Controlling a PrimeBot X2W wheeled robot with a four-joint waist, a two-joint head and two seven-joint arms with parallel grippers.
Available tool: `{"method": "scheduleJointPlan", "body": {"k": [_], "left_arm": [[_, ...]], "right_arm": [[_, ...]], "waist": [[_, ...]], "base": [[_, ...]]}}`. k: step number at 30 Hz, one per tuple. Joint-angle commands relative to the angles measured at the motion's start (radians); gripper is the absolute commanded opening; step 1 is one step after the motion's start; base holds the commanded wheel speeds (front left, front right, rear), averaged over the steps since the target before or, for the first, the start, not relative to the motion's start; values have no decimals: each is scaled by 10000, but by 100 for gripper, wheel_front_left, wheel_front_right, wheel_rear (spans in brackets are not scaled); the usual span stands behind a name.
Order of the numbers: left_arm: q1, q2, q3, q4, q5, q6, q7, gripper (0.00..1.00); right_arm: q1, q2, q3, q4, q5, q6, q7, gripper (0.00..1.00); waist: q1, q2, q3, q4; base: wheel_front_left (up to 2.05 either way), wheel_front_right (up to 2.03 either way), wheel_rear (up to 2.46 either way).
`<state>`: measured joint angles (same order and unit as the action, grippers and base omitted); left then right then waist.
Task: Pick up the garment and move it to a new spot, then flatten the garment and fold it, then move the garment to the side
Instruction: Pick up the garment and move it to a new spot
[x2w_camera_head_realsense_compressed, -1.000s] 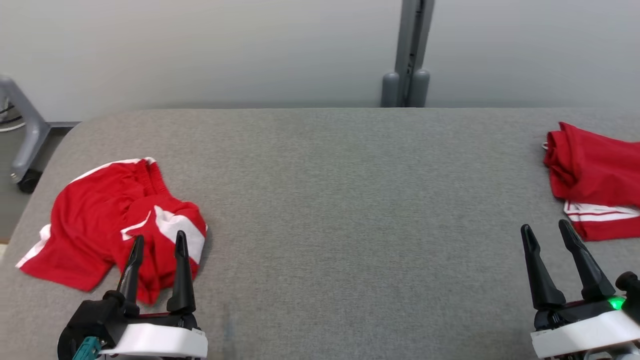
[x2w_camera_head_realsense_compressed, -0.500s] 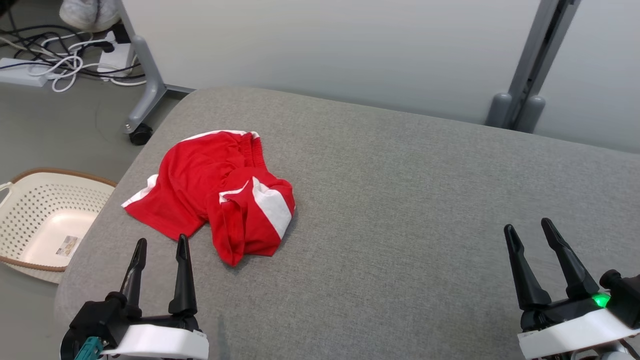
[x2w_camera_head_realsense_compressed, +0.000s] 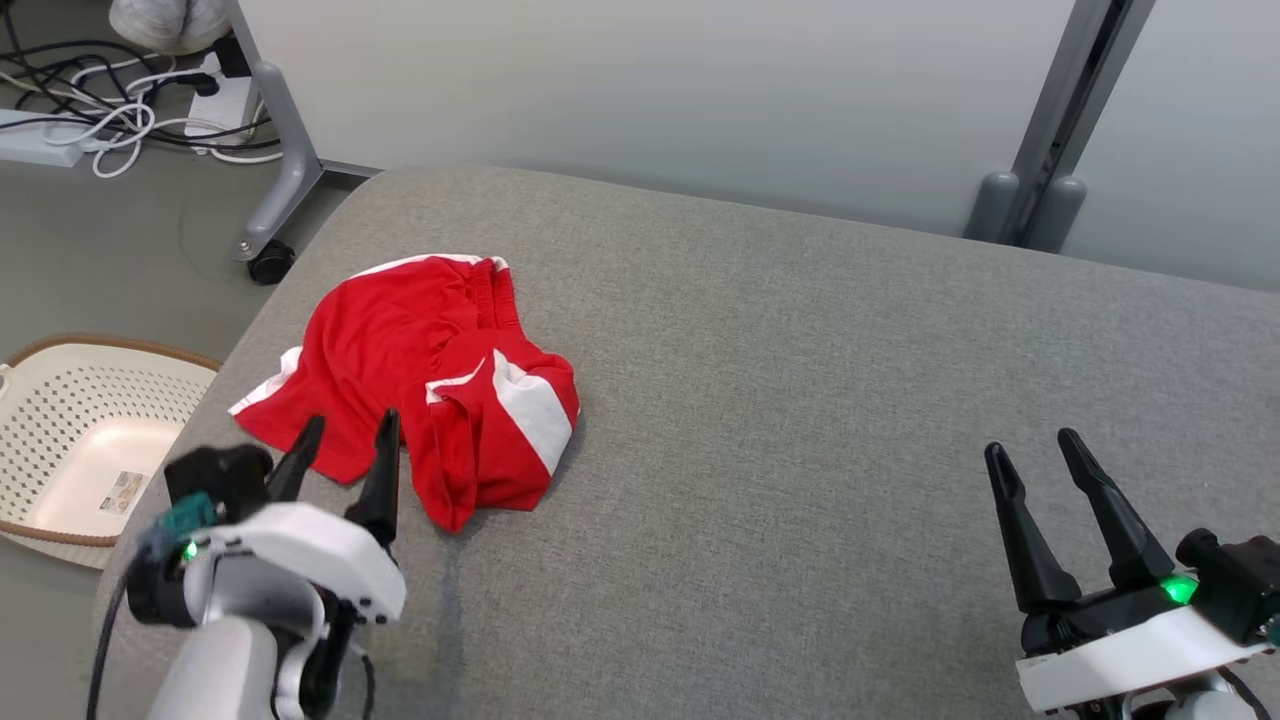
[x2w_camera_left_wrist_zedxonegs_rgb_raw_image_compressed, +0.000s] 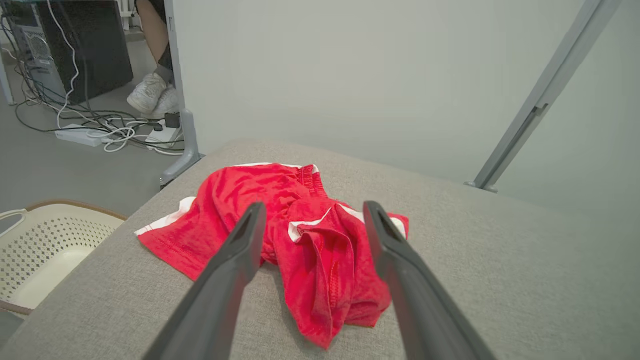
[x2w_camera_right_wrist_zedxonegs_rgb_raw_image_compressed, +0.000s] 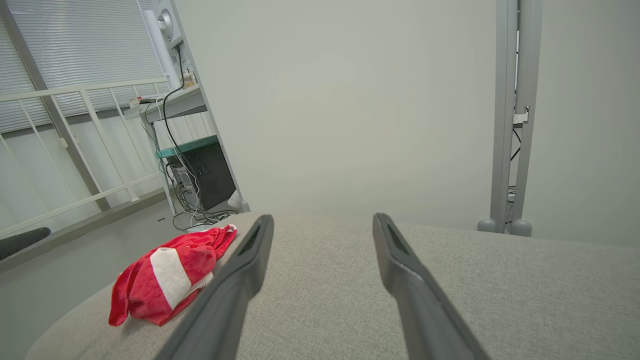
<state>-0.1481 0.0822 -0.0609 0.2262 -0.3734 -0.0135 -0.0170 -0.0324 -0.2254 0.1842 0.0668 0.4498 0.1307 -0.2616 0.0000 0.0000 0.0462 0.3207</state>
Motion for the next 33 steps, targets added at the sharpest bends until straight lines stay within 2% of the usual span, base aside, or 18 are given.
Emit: {"method": "scheduleJointPlan", "body": {"k": [1,5,9,14,17,24,25,26,27,28,33], "left_arm": [[-626,302,-60,320,-6,-8,760,100],[-2168,721,-84,1512,-368,-44,2968,100],[-3396,1165,38,2878,-717,5,4736,100],[-4520,1506,420,4236,-1240,115,5893,100],[-4941,1605,531,4933,-1559,11,6666,100],[-5211,1752,486,6107,-1842,138,8052,100],[-5223,1766,471,6189,-1892,127,8255,95],[-5242,1788,454,6251,-1934,114,8429,65],[-5257,1816,418,6286,-1939,92,8550,7],[-5272,1827,397,6312,-1966,62,8655,0],[-5269,1894,347,6185,-1947,4,8535,0]], "right_arm": [[-153,-57,50,19,75,2,-42,100],[-350,-71,192,47,108,2,-42,100],[-581,-73,368,80,176,2,-42,100],[-881,-138,486,109,281,2,-42,100],[-1006,-145,537,105,296,2,-41,100],[-1236,-213,617,134,404,2,-42,100],[-1243,-220,606,133,415,4,-41,100],[-1255,-227,596,137,424,2,-41,100],[-1269,-229,582,136,425,2,-42,100],[-1275,-232,571,135,430,2,-41,100],[-1253,-209,533,158,406,2,-41,100]], "waist": [[0,0,34,-108],[0,0,174,-454],[0,0,372,-1004],[0,0,700,-1630],[0,0,877,-1955],[0,0,1132,-2413],[0,0,1148,-2450],[0,0,1160,-2475],[0,0,1166,-2498],[0,0,1173,-2516],[0,0,1142,-2538]], "base": [[0,0,0],[0,0,0],[0,0,0],[0,0,0],[0,0,0],[0,0,0],[0,0,0],[0,0,0],[0,0,0],[0,0,0],[0,0,0]]}}
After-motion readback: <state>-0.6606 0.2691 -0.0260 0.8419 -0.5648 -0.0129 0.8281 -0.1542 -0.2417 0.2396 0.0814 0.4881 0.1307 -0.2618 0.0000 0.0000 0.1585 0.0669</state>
